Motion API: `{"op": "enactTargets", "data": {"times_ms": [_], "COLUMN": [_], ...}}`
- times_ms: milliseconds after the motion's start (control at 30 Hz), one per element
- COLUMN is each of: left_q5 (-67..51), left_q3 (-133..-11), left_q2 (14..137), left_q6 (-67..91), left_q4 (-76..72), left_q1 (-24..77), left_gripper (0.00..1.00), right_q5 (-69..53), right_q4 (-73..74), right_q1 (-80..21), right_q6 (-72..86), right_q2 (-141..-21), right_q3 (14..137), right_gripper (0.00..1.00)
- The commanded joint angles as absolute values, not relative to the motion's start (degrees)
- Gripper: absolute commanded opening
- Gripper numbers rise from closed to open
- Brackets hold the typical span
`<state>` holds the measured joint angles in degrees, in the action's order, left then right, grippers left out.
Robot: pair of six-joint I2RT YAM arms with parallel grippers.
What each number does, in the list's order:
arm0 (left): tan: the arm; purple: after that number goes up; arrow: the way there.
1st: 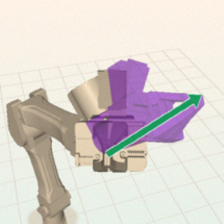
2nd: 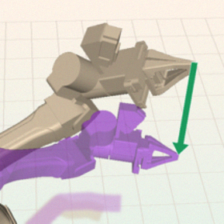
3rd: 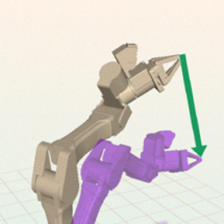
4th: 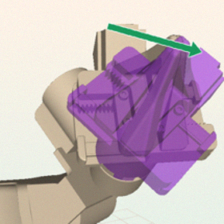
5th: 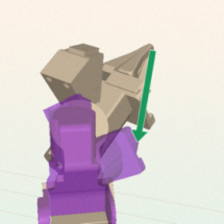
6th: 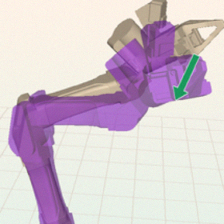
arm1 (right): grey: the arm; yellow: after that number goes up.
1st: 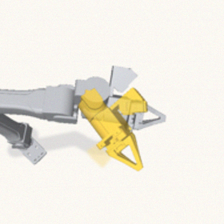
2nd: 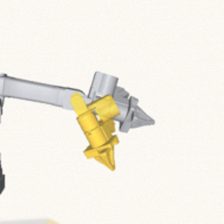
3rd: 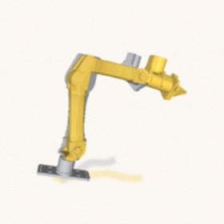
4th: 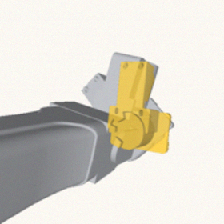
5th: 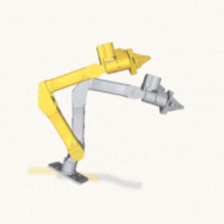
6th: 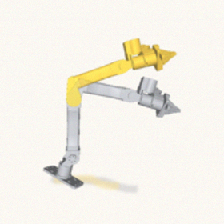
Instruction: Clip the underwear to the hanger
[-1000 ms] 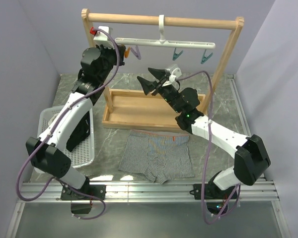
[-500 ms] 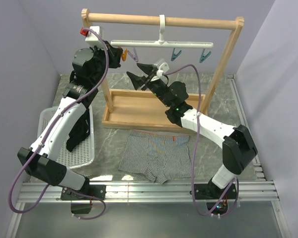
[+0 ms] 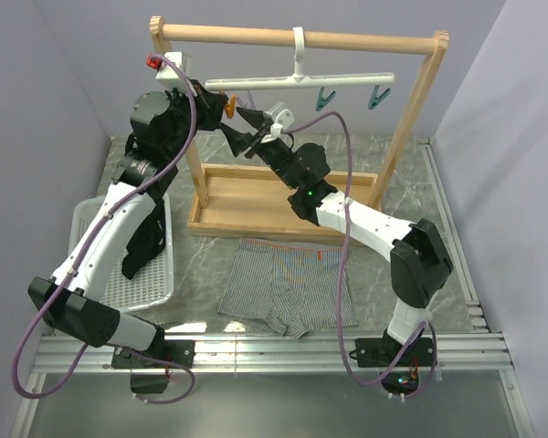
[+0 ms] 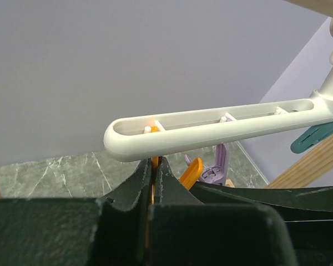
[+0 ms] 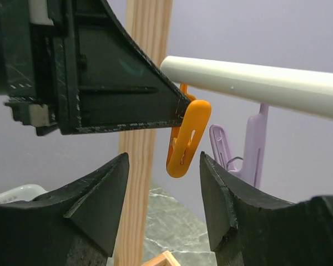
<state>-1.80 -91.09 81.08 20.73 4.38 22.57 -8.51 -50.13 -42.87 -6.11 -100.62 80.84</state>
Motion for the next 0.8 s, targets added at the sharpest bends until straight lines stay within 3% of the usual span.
{"op": "enactTargets", "data": {"times_ms": [0,267,367,567,667,767], "left_q5": [-5.01,-7.29,-7.82,-9.93,-10.02,-10.11], "left_q3": [-90.88,-90.00,-89.48,-88.33,-87.37,-86.31], "left_q2": [77.96,77.08,76.82,76.03,75.15,74.10], "left_q6": [22.50,22.24,22.15,21.27,20.48,19.60], "left_q4": [3.16,2.64,2.73,1.67,1.14,1.14], "left_q1": [22.68,22.76,22.76,22.76,22.76,22.59], "left_gripper": [0.00,0.00,0.00,0.00,0.05,0.11], "right_q5": [-6.33,-6.15,-6.68,-8.61,-9.84,-11.16], "right_q4": [-53.79,-53.35,-52.47,-51.42,-50.45,-50.01], "right_q1": [-42.80,-42.28,-41.84,-41.40,-41.31,-41.13], "right_q6": [-8.35,-7.74,-7.30,-6.77,-6.07,-5.10], "right_q2": [-101.77,-103.62,-104.15,-104.15,-104.24,-103.98], "right_q3": [84.20,86.84,87.98,88.94,89.56,89.91], "right_gripper": [0.61,0.58,0.52,0.23,0.00,0.00]}}
